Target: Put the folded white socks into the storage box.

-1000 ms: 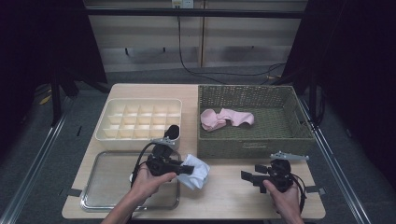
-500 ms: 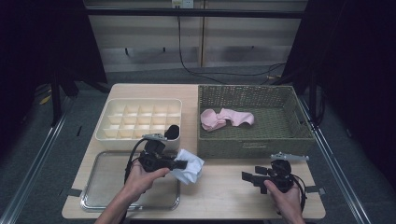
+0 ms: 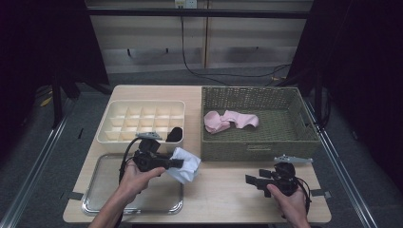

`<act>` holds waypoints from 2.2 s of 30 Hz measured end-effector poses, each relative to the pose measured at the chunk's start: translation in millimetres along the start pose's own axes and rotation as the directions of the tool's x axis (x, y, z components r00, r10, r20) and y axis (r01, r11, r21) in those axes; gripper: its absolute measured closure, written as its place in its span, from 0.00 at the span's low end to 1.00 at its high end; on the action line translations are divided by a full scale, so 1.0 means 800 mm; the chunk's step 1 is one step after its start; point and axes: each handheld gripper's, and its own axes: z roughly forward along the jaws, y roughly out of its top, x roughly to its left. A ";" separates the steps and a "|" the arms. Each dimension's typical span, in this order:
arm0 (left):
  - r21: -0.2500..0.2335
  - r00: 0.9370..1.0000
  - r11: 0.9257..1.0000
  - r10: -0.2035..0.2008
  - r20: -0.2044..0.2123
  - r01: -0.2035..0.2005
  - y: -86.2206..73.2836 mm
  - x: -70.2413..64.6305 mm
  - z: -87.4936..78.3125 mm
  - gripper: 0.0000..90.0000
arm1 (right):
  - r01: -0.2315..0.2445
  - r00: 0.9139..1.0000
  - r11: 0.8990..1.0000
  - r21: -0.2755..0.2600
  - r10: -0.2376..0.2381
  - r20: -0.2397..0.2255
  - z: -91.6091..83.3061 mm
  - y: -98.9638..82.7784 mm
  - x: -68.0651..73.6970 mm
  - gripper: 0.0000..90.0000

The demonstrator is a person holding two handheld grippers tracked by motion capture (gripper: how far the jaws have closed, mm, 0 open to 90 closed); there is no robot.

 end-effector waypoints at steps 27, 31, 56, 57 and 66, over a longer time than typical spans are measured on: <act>-0.014 0.993 1.000 0.014 -0.118 -0.016 0.025 0.018 -0.042 0.79 | -0.006 1.000 1.000 -0.002 0.006 0.003 0.000 0.001 -0.003 0.26; -0.043 0.993 0.999 -0.013 -0.118 0.008 0.030 0.024 -0.051 0.79 | -0.006 1.000 1.000 0.004 0.006 0.001 0.001 0.001 -0.003 0.25; -0.109 0.977 0.992 -0.079 -0.196 0.058 0.052 0.072 -0.094 0.79 | -0.009 1.000 1.000 0.020 0.009 -0.002 0.004 0.001 -0.002 0.25; -0.108 0.976 0.993 -0.079 -0.204 0.058 0.053 0.073 -0.097 0.79 | -0.011 1.000 1.000 0.019 0.011 -0.003 0.004 0.001 -0.002 0.25; -0.094 0.964 0.994 -0.079 -0.253 0.057 0.062 0.084 -0.109 0.79 | -0.017 1.000 1.000 0.017 0.017 -0.007 0.004 0.000 -0.003 0.25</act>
